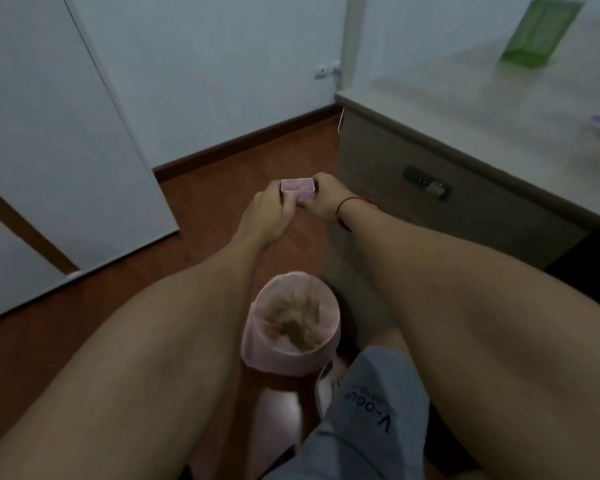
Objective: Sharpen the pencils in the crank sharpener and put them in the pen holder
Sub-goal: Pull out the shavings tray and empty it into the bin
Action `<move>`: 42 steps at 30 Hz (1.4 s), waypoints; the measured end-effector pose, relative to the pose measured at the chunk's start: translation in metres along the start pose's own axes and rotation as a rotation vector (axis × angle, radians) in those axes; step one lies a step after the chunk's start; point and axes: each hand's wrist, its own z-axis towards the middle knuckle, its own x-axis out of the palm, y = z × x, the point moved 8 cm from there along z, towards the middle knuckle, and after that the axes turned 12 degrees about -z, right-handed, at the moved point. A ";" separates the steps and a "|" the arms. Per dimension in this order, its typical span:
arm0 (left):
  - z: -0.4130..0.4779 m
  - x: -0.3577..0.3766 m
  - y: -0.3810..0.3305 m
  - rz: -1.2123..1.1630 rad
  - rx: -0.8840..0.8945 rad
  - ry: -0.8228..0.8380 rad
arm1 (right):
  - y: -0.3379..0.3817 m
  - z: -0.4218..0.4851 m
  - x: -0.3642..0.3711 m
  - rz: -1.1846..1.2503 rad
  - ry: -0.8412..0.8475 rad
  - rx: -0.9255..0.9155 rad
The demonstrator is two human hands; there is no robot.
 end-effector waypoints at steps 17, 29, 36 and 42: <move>-0.046 0.140 0.200 -0.013 -0.458 0.223 | -0.124 0.034 0.208 0.255 0.427 0.283; -0.075 0.150 0.233 -0.441 -0.831 0.005 | -0.156 0.026 0.263 0.432 0.494 0.611; -0.083 0.151 0.245 -0.604 -1.057 -0.059 | -0.159 0.024 0.257 0.526 0.349 0.775; -0.088 0.148 0.247 -0.612 -1.152 -0.247 | -0.159 0.028 0.263 0.586 0.366 0.809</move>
